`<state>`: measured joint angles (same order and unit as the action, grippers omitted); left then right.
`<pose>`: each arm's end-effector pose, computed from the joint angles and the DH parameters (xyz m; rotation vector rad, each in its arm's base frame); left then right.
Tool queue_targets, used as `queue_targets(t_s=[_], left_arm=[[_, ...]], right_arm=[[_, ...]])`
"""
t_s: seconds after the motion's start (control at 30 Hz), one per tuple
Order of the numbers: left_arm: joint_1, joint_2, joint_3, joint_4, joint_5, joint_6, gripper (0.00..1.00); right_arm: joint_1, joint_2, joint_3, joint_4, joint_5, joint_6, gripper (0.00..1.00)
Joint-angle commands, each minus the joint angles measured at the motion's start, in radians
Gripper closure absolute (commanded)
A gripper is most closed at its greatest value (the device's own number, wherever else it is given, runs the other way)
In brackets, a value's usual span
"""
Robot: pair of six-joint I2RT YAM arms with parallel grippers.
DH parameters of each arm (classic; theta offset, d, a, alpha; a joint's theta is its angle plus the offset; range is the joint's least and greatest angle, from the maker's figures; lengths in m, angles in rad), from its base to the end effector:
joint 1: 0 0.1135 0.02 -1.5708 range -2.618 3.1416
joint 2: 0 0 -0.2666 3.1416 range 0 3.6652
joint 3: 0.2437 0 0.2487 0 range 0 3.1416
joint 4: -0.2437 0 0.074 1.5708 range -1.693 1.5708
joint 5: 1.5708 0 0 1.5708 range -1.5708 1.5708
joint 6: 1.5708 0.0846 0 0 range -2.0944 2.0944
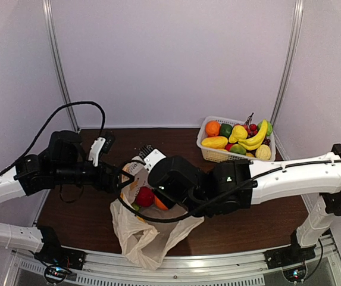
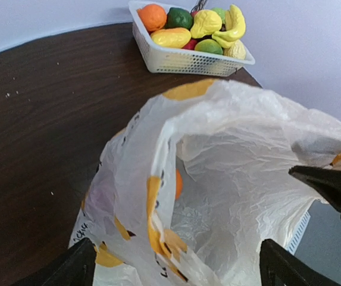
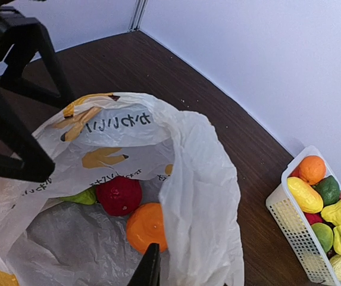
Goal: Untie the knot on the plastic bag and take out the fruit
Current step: Adjust the bag opening for the takeout bag.
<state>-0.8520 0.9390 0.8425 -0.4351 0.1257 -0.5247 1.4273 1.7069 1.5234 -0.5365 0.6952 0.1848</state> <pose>0.1531 -0.1911 0.2851 0.4457 2.2029 -0.9254 0.1121 0.3969 0.3010 -0.9321 1.8882 0.1580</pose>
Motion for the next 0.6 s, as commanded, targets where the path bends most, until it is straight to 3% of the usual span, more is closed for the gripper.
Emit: queue_targets(t_s=[0.0, 0.1, 0.17, 0.23, 0.3, 0.4, 0.43, 0.57], left_arm=[[-0.046, -0.040, -0.070, -0.045, -0.031, -0.185, 0.02], [-0.069, -0.062, -0.096, -0.015, -0.005, -0.235, 0.02], [-0.075, -0.057, -0.109, 0.013, 0.030, -0.250, 0.09], [-0.080, -0.042, -0.109, 0.017, 0.046, -0.248, 0.32], [-0.082, -0.027, -0.105, 0.017, 0.051, -0.248, 0.66], [-0.083, -0.017, -0.094, 0.026, 0.049, -0.237, 0.96], [-0.084, -0.013, -0.089, 0.028, 0.048, -0.228, 1.00], [-0.083, 0.036, -0.040, 0.047, 0.065, -0.157, 1.00]], right_arm=[[-0.019, -0.046, -0.038, 0.077, -0.014, 0.025, 0.83], [-0.033, -0.053, -0.058, 0.110, -0.021, 0.024, 0.84], [-0.041, -0.053, -0.063, 0.124, -0.024, 0.023, 0.85], [-0.048, -0.053, -0.067, 0.134, -0.026, 0.025, 0.86], [-0.058, -0.055, -0.072, 0.142, -0.029, 0.032, 0.86], [-0.078, -0.078, -0.089, 0.152, -0.041, 0.049, 0.89], [-0.088, -0.089, -0.098, 0.155, -0.047, 0.055, 0.90], [-0.126, -0.161, -0.152, 0.168, -0.046, 0.070, 0.96]])
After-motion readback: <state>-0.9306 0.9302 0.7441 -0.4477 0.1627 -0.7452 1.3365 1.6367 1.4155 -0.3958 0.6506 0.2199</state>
